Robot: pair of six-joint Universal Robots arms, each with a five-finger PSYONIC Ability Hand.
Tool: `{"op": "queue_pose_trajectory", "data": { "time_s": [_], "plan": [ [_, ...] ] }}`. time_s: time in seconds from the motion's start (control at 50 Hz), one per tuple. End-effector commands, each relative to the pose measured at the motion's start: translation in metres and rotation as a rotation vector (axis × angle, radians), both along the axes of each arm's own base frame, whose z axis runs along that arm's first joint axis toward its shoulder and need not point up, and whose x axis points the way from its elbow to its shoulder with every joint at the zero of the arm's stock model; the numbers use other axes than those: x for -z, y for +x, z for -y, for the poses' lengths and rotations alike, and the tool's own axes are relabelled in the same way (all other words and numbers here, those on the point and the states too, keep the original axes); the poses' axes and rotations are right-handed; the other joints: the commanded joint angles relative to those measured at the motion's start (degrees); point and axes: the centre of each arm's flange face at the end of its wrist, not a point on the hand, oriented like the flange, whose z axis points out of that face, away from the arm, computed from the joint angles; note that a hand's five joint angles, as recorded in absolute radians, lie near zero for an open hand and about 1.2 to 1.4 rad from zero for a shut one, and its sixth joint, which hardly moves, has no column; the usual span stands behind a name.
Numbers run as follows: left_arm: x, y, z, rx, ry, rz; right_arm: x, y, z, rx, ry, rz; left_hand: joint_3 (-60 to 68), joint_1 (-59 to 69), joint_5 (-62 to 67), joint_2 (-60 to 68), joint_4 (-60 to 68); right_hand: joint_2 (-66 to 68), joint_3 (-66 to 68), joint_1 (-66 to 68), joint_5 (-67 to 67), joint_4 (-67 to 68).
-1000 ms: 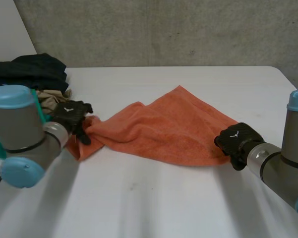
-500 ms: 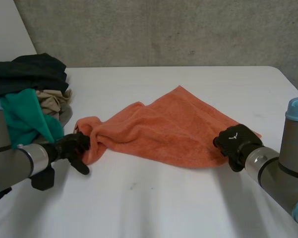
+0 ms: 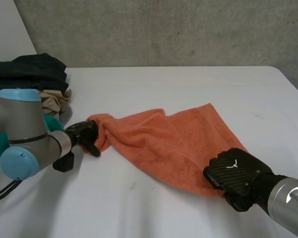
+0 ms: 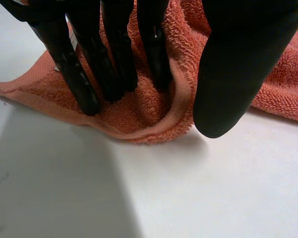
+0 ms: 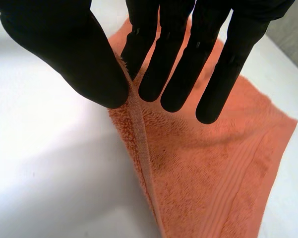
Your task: Fold the laundry.
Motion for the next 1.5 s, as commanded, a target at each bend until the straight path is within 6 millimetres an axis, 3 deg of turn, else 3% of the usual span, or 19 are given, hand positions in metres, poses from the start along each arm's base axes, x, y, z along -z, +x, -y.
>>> {"op": "queue_pose_trajectory", "data": {
  "time_s": [0.02, 0.06, 0.18, 0.2, 0.22, 0.26, 0.42, 0.56, 0.66, 0.82, 1.02, 1.1, 1.12, 1.24, 1.26, 1.32, 1.34, 1.42, 1.5],
  "plan": [
    [0.005, -0.005, -0.001, 0.010, -0.020, 0.020, -0.005, 0.001, 0.000, 0.016, -0.006, 0.029, 33.69, 22.62, 23.13, 23.34, 23.43, 12.26, 11.69, 15.00, 13.23, 11.28],
    [0.003, -0.005, 0.002, -0.011, -0.046, 0.031, -0.004, 0.000, 0.000, 0.017, -0.003, 0.026, 50.56, 39.48, 40.00, 40.21, 40.29, 12.26, 11.69, 15.00, 13.23, 11.28],
    [-0.014, -0.005, 0.019, -0.101, -0.200, 0.051, 0.000, -0.003, -0.019, -0.037, 0.092, -0.051, 52.31, 41.23, 41.75, 41.96, 42.04, 7.32, 6.75, 10.07, 8.29, 6.35],
    [-0.023, -0.006, 0.022, -0.103, -0.232, 0.041, -0.001, -0.006, -0.021, -0.060, 0.098, -0.097, 52.31, 41.23, 41.75, 41.96, 42.04, -28.37, -28.94, -25.62, -27.39, -29.34],
    [-0.029, -0.007, 0.024, -0.104, -0.251, 0.034, -0.001, -0.008, -0.019, -0.066, 0.091, -0.125, 52.31, 41.23, 41.75, 41.96, 42.04, -45.04, -45.61, -42.30, -44.07, -46.02],
    [-0.040, -0.007, 0.027, -0.106, -0.281, 0.024, -0.008, -0.005, -0.012, -0.120, 0.024, -0.149, 52.31, 41.23, 41.75, 41.96, 42.04, -57.64, -58.21, -54.89, -56.66, -58.61],
    [-0.095, -0.010, 0.034, -0.099, -0.437, -0.013, -0.042, 0.016, 0.063, 0.009, -0.203, 0.024, 52.31, 41.23, 41.75, 41.96, 42.04, -57.74, -58.31, -55.00, -56.77, -58.72],
    [-0.142, -0.017, 0.024, -0.010, -0.576, -0.011, -0.035, 0.042, 0.121, 0.028, -0.225, 0.099, 52.31, 41.23, 41.75, 41.96, 42.04, -57.74, -58.31, -55.00, -56.77, -58.72],
    [-0.181, -0.031, 0.001, 0.081, -0.680, -0.033, -0.009, 0.068, 0.176, 0.014, -0.267, 0.123, 52.31, 41.23, 41.75, 41.96, 42.04, -57.74, -58.31, -55.00, -56.77, -58.72],
    [-0.207, -0.044, -0.031, 0.148, -0.750, -0.035, 0.048, 0.117, 0.217, -0.054, -0.299, 0.139, 52.31, 41.23, 41.75, 41.96, 42.04, -57.74, -58.31, -55.00, -56.77, -58.72],
    [-0.226, -0.055, -0.060, 0.226, -0.840, 0.007, 0.099, 0.139, 0.236, -0.070, -0.305, 0.157, 52.31, 41.23, 41.75, 41.96, 42.04, -56.67, -57.24, -53.92, -55.69, -57.64],
    [-0.230, -0.055, -0.061, 0.239, -0.860, 0.012, 0.101, 0.142, 0.245, -0.039, -0.328, 0.191, 52.31, 41.23, 41.75, 41.96, 42.04, -7.03, -7.61, -4.29, -6.06, -8.01],
    [-0.231, -0.055, -0.060, 0.238, -0.868, 0.010, 0.090, 0.143, 0.252, -0.004, -0.374, 0.223, 52.31, 41.23, 41.75, 41.96, 42.04, 12.07, 11.49, 14.81, 13.04, 11.09],
    [-0.245, -0.052, -0.042, 0.198, -0.956, -0.001, 0.025, 0.135, 0.276, 0.154, -0.562, 0.365, 52.31, 41.23, 41.75, 41.96, 42.04, 12.26, 11.69, 15.00, 13.23, 11.28],
    [-0.249, -0.051, -0.037, 0.187, -0.982, -0.003, -0.004, 0.129, 0.281, 0.190, -0.637, 0.405, 52.31, 41.23, 41.75, 41.96, 42.04, 12.26, 11.69, 15.00, 13.23, 11.28],
    [-0.263, -0.044, -0.010, 0.130, -1.103, 0.006, -0.049, 0.112, 0.291, 0.253, -0.769, 0.460, 52.31, 41.23, 41.75, 41.96, 42.04, 12.26, 11.69, 15.00, 13.23, 11.28],
    [-0.273, -0.039, 0.002, 0.098, -1.174, 0.015, -0.082, 0.100, 0.293, 0.289, -0.861, 0.499, 52.31, 41.23, 41.75, 41.96, 42.04, 12.26, 11.69, 15.00, 13.23, 11.28],
    [-0.300, -0.030, 0.022, 0.032, -1.331, -0.002, -0.152, 0.075, 0.284, 0.333, -1.019, 0.567, 52.31, 41.23, 41.75, 41.96, 42.04, 12.26, 11.69, 15.00, 13.23, 11.28],
    [-0.309, -0.034, 0.030, 0.021, -1.397, -0.021, -0.192, 0.063, 0.263, 0.336, -1.067, 0.595, 52.31, 41.23, 41.75, 41.96, 42.04, 12.26, 11.69, 15.00, 13.23, 11.28]
  ]
}}
